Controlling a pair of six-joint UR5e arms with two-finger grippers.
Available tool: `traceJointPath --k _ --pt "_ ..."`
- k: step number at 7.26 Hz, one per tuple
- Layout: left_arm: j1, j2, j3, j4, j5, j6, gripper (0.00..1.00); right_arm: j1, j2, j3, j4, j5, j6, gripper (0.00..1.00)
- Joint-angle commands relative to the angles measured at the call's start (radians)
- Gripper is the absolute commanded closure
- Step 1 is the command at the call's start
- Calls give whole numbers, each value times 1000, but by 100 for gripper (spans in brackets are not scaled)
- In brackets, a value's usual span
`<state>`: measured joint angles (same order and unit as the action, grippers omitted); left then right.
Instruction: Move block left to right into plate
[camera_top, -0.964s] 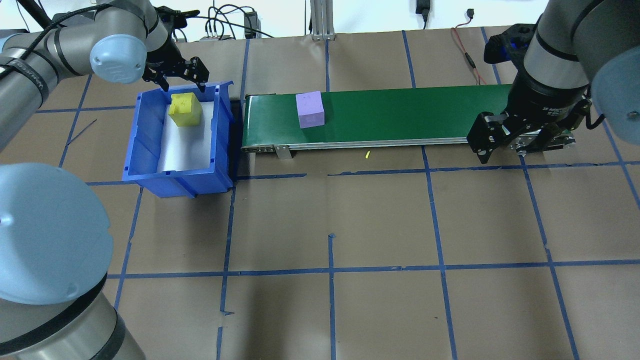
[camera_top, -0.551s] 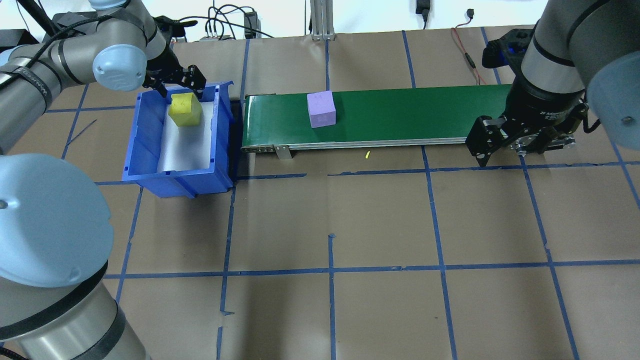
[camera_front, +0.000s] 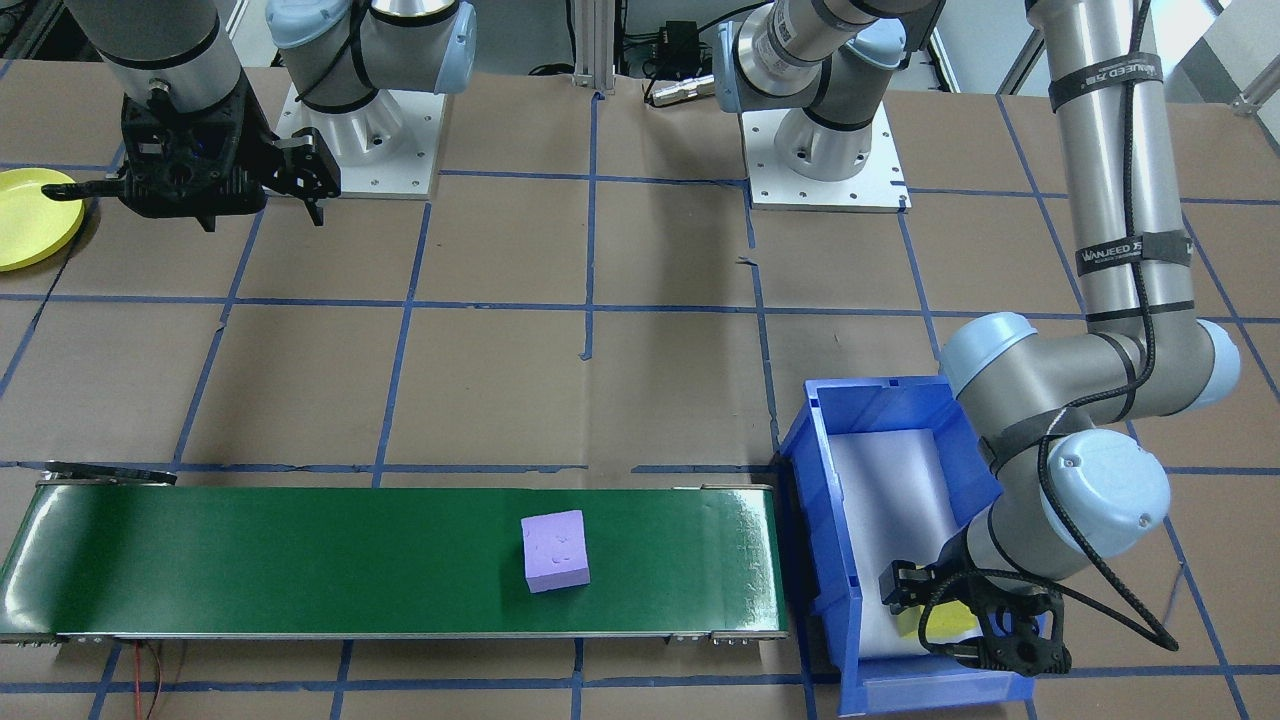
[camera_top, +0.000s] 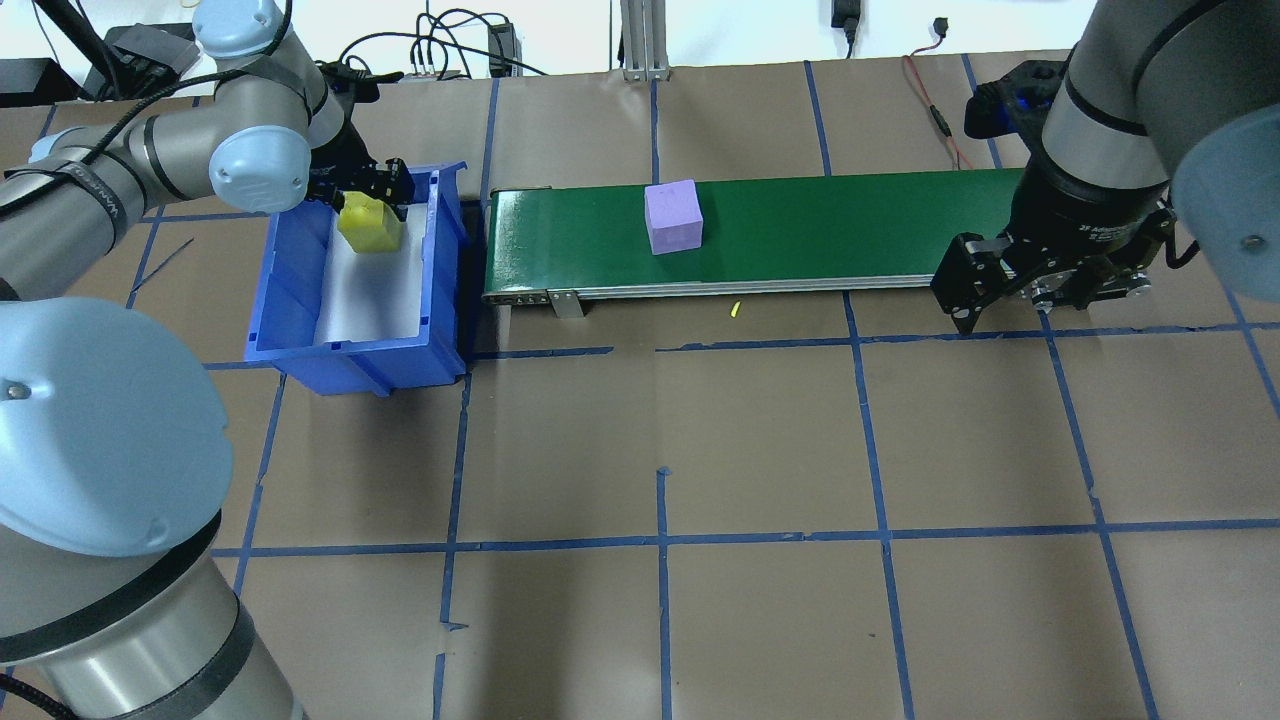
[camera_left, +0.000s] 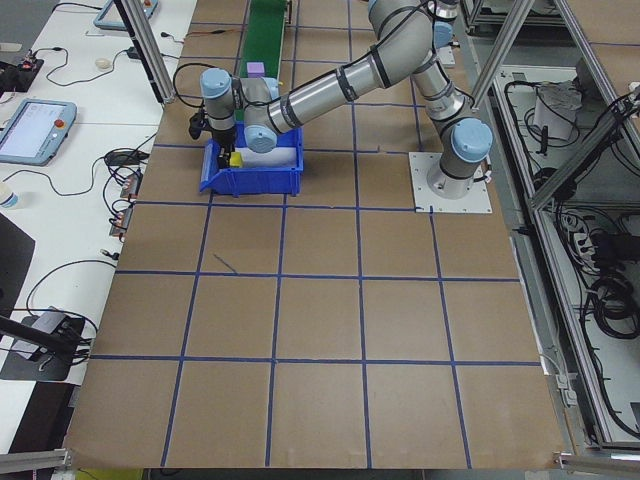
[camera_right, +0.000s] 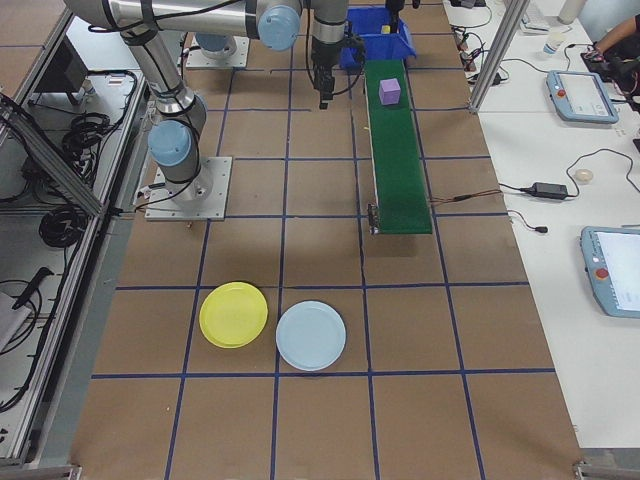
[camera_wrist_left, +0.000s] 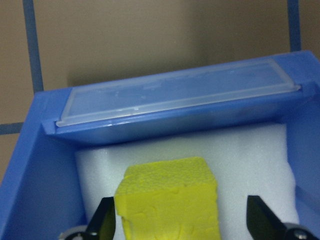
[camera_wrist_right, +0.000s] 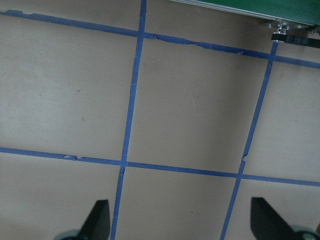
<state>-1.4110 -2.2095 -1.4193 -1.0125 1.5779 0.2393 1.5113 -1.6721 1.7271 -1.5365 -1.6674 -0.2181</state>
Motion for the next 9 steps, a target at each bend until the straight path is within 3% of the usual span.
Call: traceJointPath --k 1,3,5,6,9 --pt "0 22 -10 -3 2 -30 60 1 0 0 -1 0 0 0" --pt "0 103 -7 -43 37 -37 61 1 0 0 1 0 0 0" --pt "-8 233 -7 -203 24 -101 61 0 0 2 -1 0 -1 0" --pt "-32 284 -26 -303 -2 -104 61 0 0 2 -1 0 -1 0" --pt "-190 333 -42 -310 -13 -155 61 0 0 3 2 0 0 0"
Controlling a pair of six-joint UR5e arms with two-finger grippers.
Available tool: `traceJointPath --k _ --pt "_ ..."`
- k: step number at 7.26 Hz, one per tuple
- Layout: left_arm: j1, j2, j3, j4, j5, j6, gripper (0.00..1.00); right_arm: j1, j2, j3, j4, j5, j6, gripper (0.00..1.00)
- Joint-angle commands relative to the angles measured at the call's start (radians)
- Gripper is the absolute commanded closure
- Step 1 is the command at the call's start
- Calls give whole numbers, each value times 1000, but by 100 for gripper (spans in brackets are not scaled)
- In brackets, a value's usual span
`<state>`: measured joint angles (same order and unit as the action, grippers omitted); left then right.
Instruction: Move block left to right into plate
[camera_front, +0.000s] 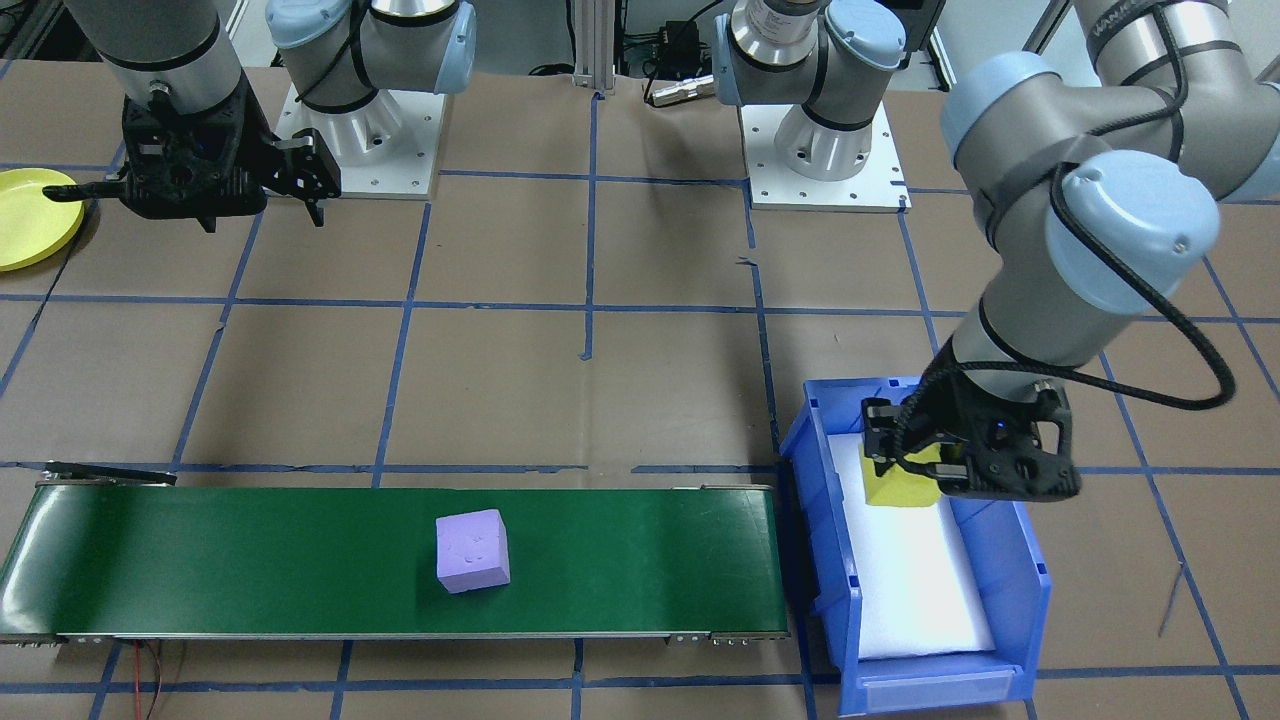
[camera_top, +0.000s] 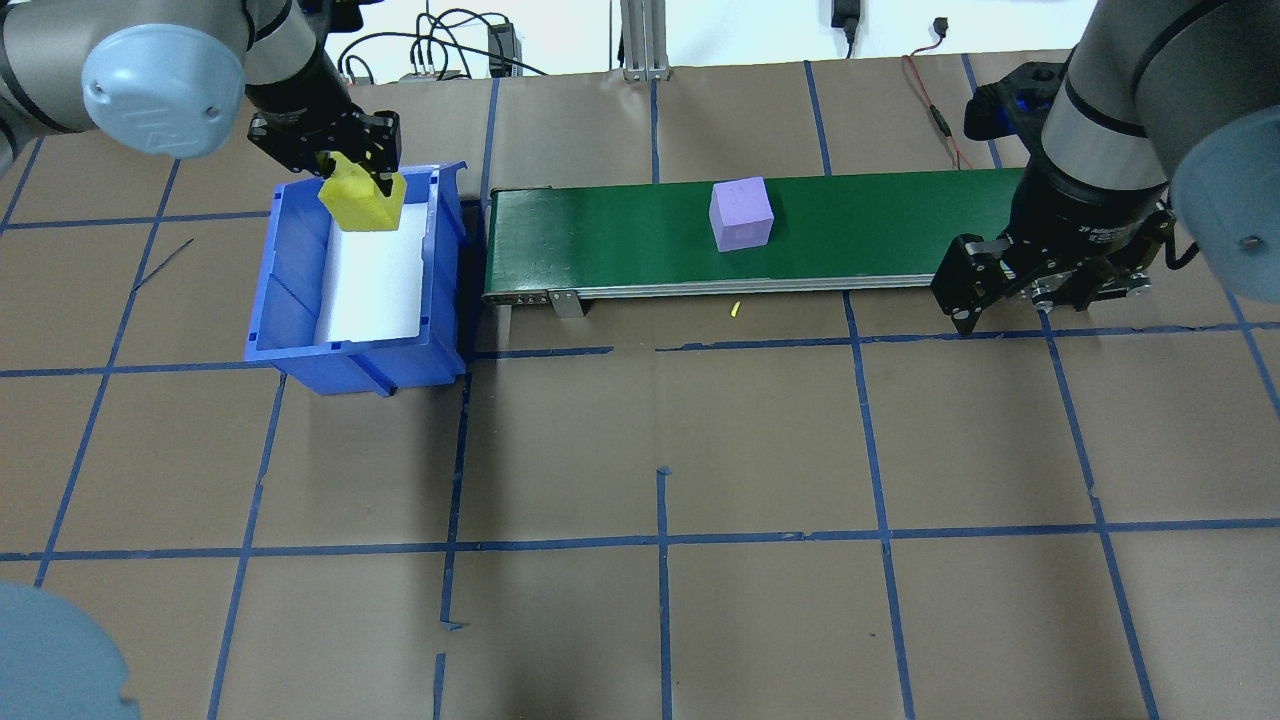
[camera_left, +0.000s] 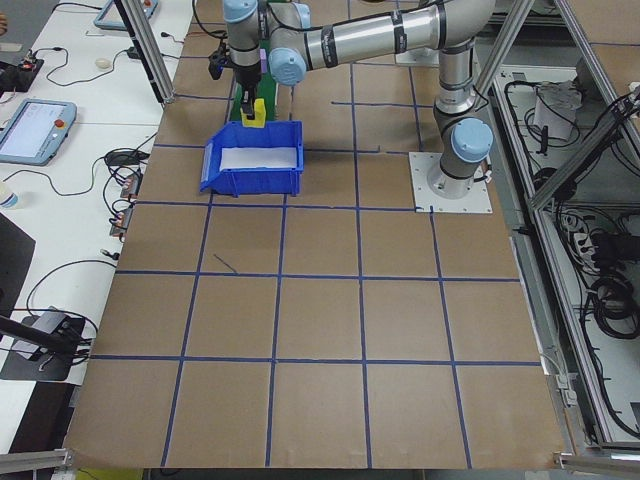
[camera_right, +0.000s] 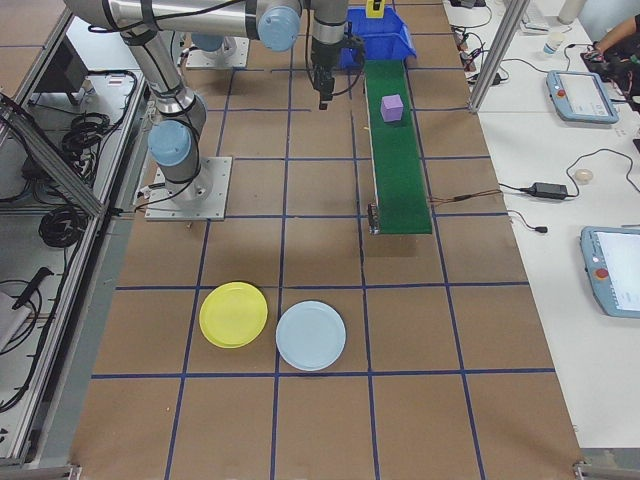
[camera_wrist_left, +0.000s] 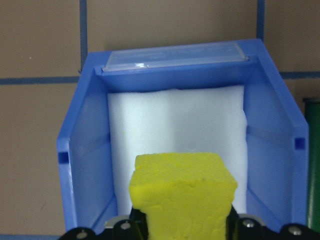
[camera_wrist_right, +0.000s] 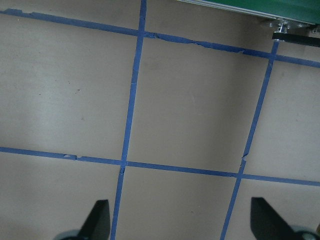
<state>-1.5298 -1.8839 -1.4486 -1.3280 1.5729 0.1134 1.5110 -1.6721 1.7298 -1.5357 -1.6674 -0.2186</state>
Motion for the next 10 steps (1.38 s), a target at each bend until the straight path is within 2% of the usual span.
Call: traceJointPath --k 1,4,7,8,9,10 --pt "-90 -7 -18 16 -34 -62 61 0 0 8 2 0 1 0" --pt "-160 -166 -15 253 -39 -116 61 0 0 8 0 0 -1 0" --pt "-174 -224 -16 323 -31 -164 60 0 0 8 0 0 -1 0" --pt "-174 -234 -18 331 -31 -167 51 -2 0 8 0 0 -1 0" --pt "-174 -234 -18 331 -28 -166 26 -2 0 10 0 0 -2 0" --pt "-174 -225 -18 332 -30 -169 17 -2 0 8 0 0 -2 0"
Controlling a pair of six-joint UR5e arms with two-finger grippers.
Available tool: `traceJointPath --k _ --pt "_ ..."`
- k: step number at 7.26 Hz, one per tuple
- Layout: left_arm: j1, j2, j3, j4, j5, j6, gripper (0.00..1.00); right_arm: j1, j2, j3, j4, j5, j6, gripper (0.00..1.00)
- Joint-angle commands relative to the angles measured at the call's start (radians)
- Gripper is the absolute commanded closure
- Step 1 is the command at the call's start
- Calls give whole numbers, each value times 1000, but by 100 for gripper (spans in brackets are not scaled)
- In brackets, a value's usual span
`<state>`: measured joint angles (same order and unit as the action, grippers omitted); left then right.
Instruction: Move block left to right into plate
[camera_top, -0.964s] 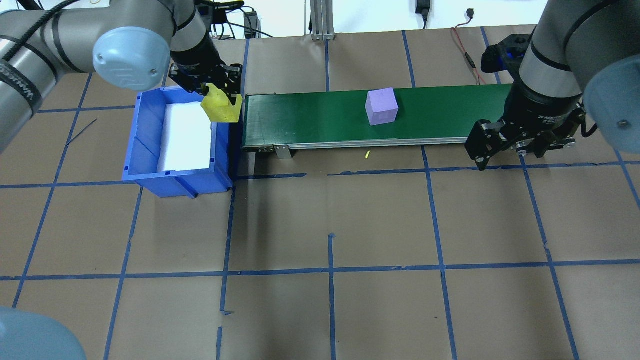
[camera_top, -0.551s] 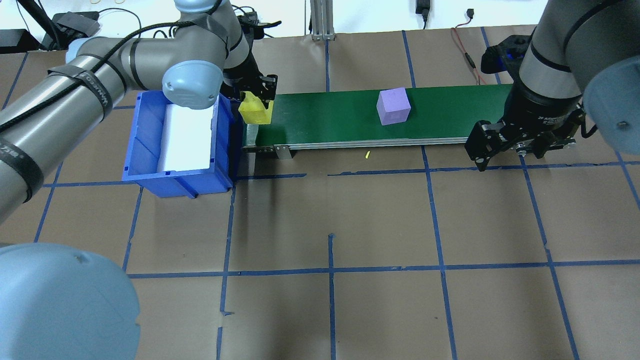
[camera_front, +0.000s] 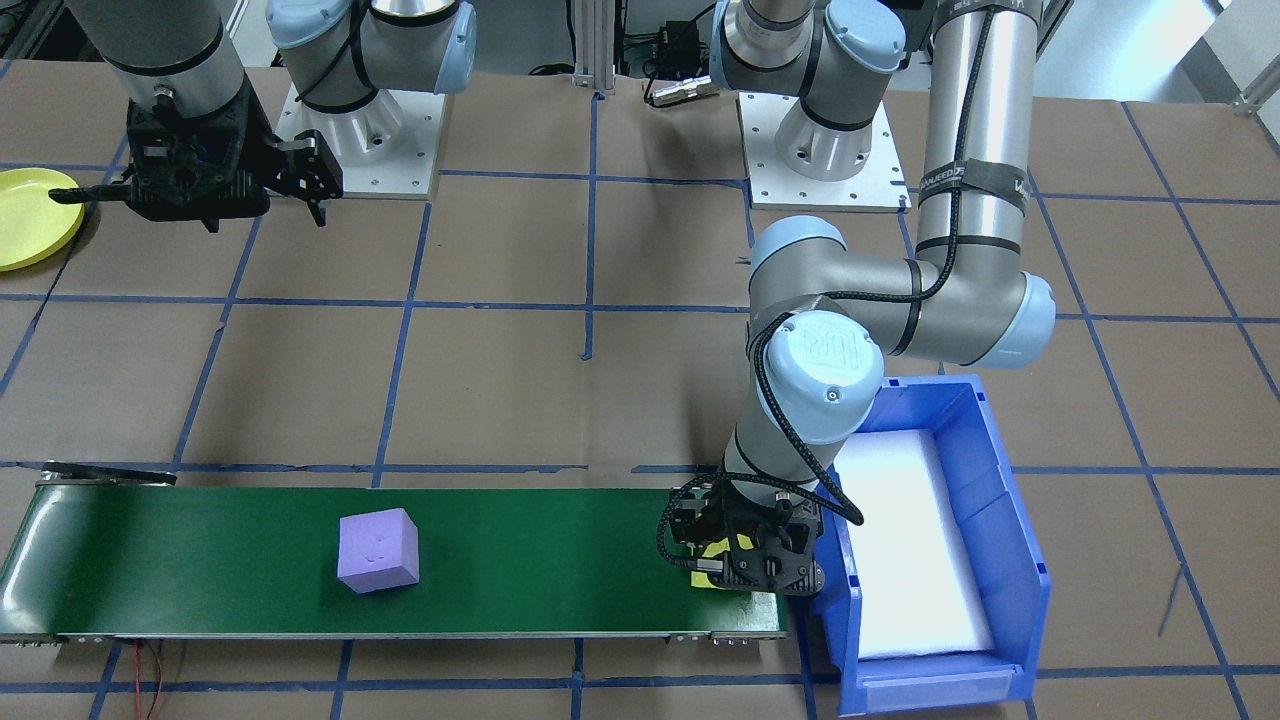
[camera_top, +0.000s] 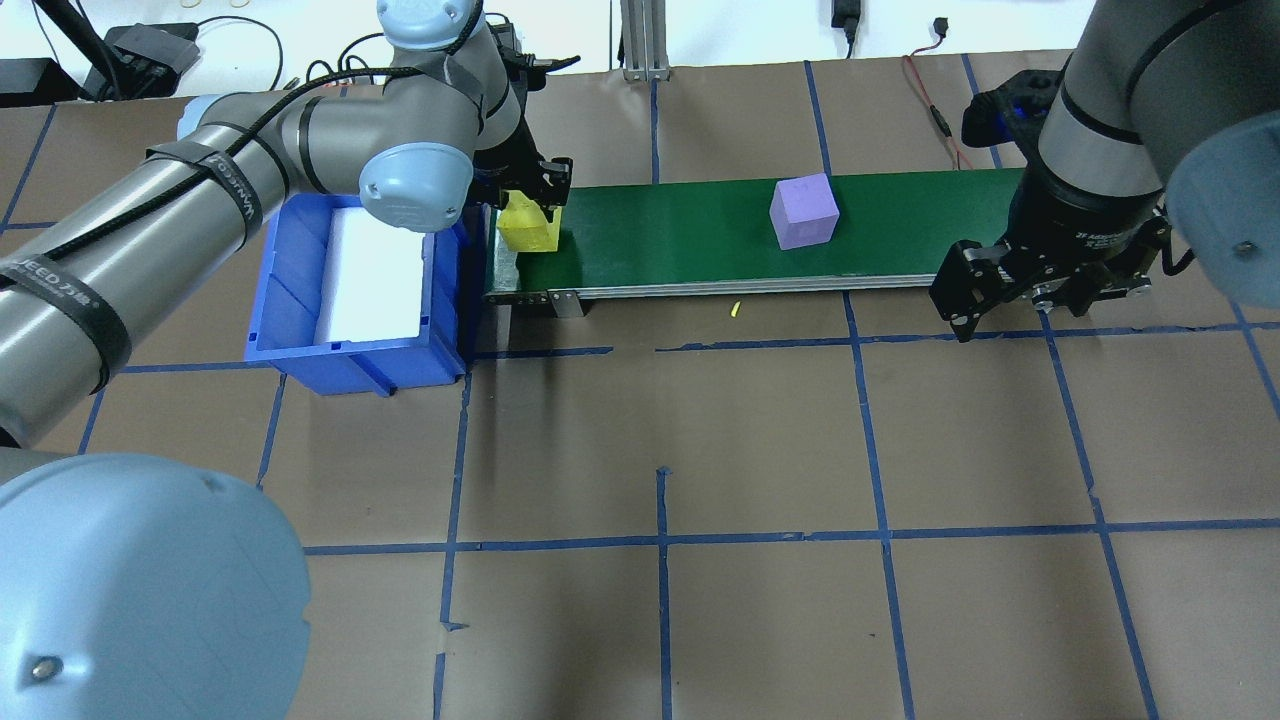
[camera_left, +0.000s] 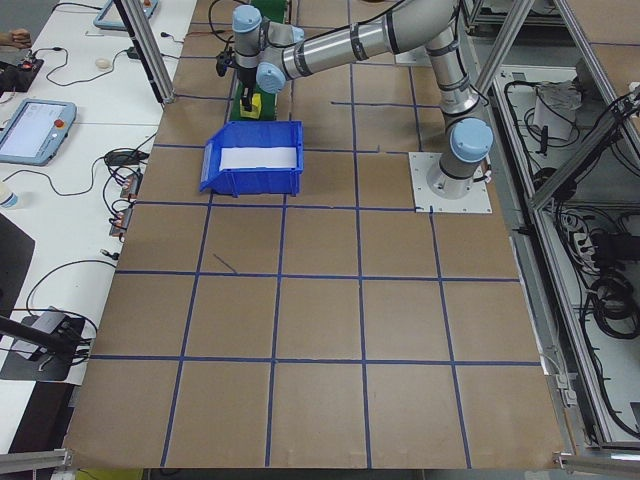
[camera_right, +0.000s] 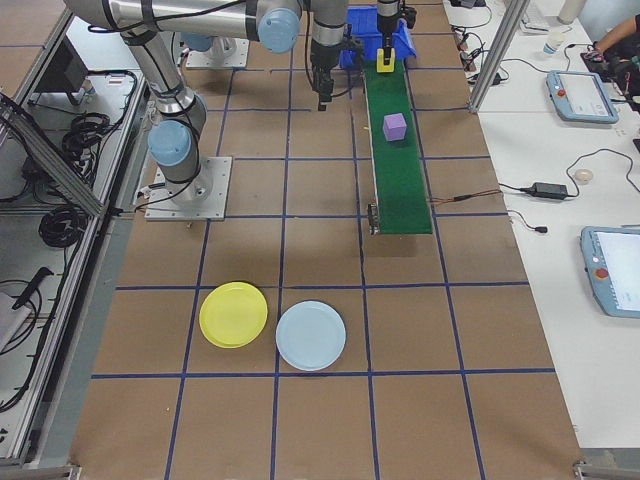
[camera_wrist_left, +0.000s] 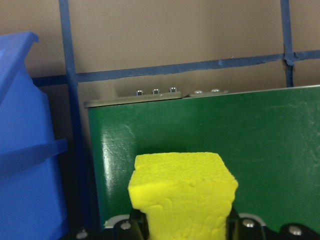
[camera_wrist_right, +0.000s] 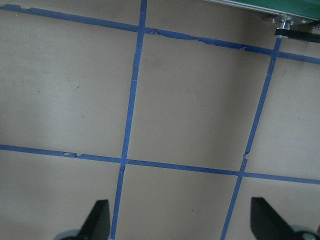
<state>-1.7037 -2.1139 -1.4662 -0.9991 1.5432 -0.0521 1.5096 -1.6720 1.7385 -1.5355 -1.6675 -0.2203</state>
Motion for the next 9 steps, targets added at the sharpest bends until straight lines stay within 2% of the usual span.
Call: traceJointPath --k 1,2,3,5,6,7,8,9 --pt "-2 26 0 4 -2 -8 6 0 0 0 0 0 -1 0" --pt "-2 85 1 -15 -2 6 0 -5 6 1 -32 9 -14 0" --pt "-2 171 -3 -111 3 14 0 -28 71 6 -146 30 -51 0" --pt "57 311 -5 -295 6 15 0 -103 205 -16 -353 144 -168 0" --pt "103 362 -5 -358 3 26 0 -155 250 -52 -383 156 -189 0" --pt "145 418 -6 -422 5 110 0 -189 294 -101 -390 240 -191 0" --pt "153 464 -5 -467 9 116 0 -210 370 -165 -412 258 -200 1" --pt "151 510 3 -540 85 117 0 -210 440 -213 -426 303 -189 1"
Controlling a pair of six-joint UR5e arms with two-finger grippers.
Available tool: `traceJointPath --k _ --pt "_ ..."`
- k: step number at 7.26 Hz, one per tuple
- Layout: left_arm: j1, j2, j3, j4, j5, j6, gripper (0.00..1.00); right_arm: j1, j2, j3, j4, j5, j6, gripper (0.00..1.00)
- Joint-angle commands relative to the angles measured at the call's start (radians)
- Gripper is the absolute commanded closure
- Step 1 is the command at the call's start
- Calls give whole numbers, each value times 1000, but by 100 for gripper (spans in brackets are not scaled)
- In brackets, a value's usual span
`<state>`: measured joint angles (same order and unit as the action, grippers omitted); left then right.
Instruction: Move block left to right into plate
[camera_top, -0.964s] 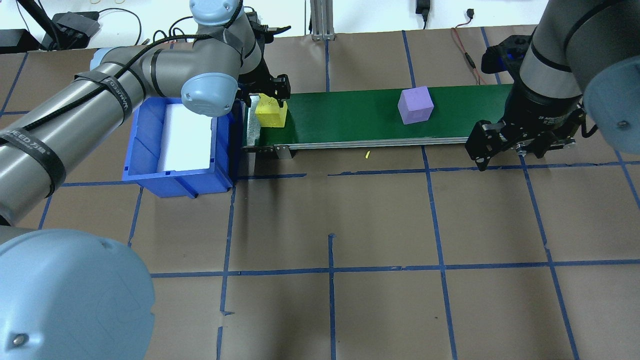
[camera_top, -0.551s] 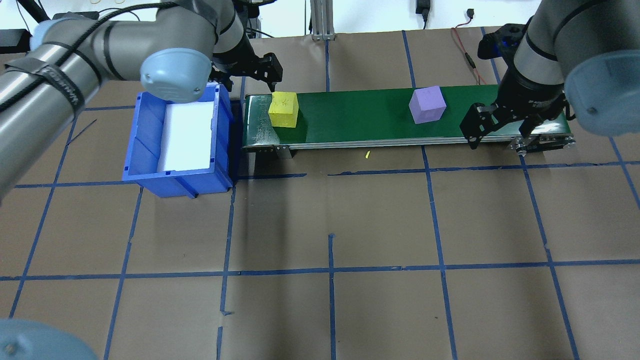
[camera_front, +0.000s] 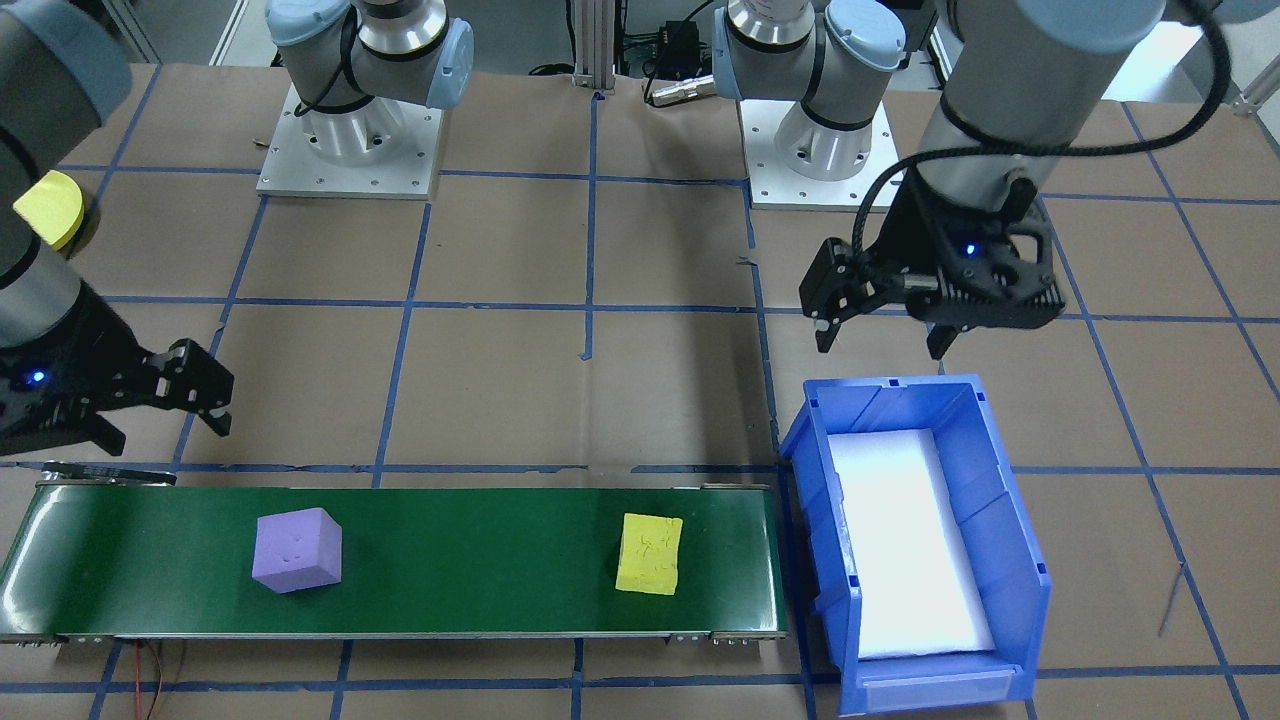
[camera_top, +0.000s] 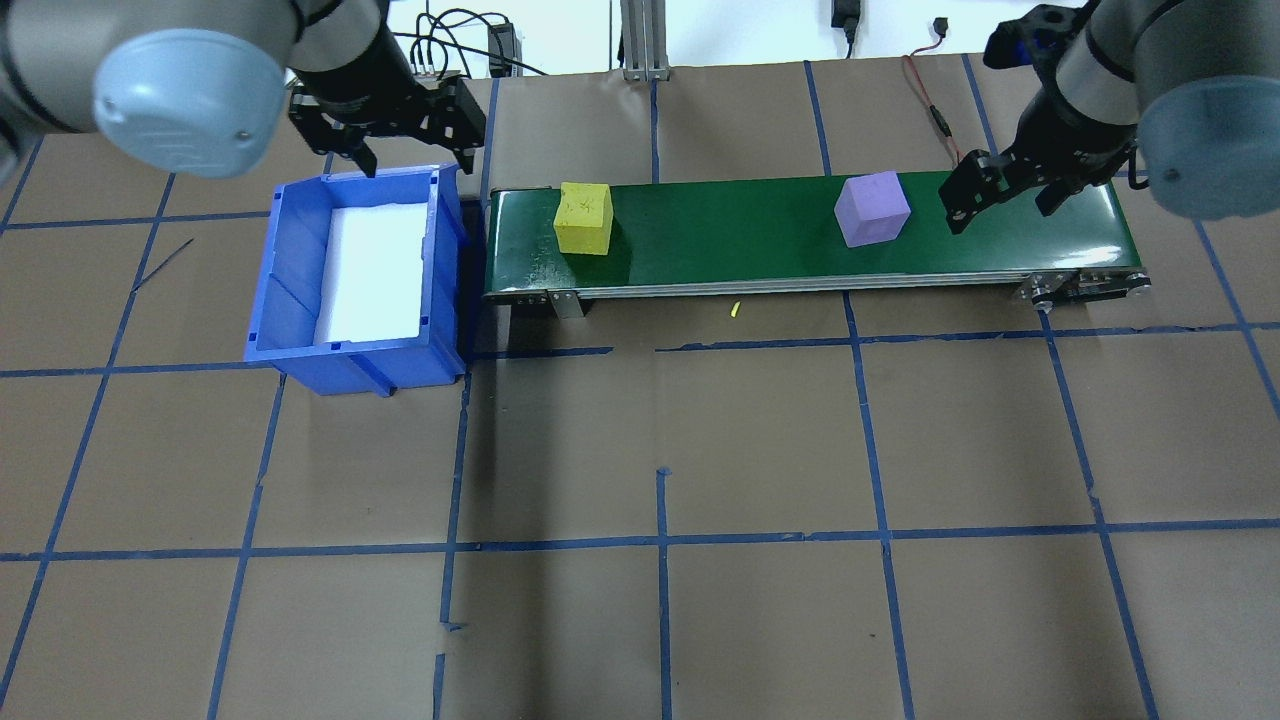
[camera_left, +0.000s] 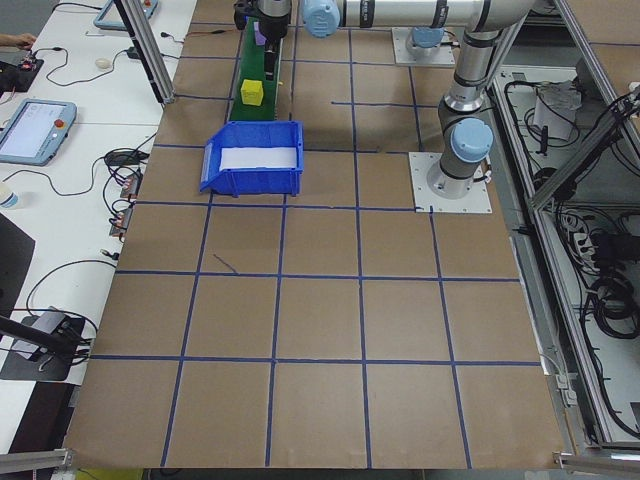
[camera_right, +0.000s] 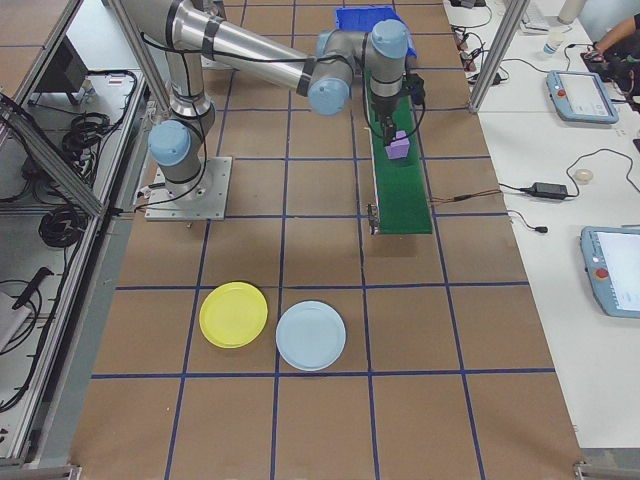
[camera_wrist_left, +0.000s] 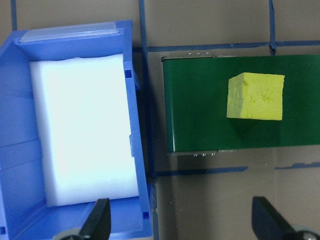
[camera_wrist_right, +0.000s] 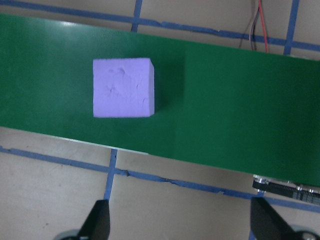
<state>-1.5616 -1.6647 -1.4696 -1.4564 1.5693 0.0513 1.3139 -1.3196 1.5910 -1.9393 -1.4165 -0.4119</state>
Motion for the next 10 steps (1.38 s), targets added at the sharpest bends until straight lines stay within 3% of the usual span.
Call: traceJointPath --k 1,3,6,8,10 --pt "-3 74 26 -100 110 15 0 -15 141 -89 -24 110 25 1" --pt "-20 89 -46 -108 6 9 0 -15 199 -79 -45 128 48 1" --pt "26 111 -55 -120 15 22 0 -16 267 -83 -96 126 50 1" --pt "38 149 -47 -217 23 22 0 -18 269 -74 -99 119 50 1" --pt "40 152 -54 -220 21 24 0 -21 258 -74 -98 110 62 1"
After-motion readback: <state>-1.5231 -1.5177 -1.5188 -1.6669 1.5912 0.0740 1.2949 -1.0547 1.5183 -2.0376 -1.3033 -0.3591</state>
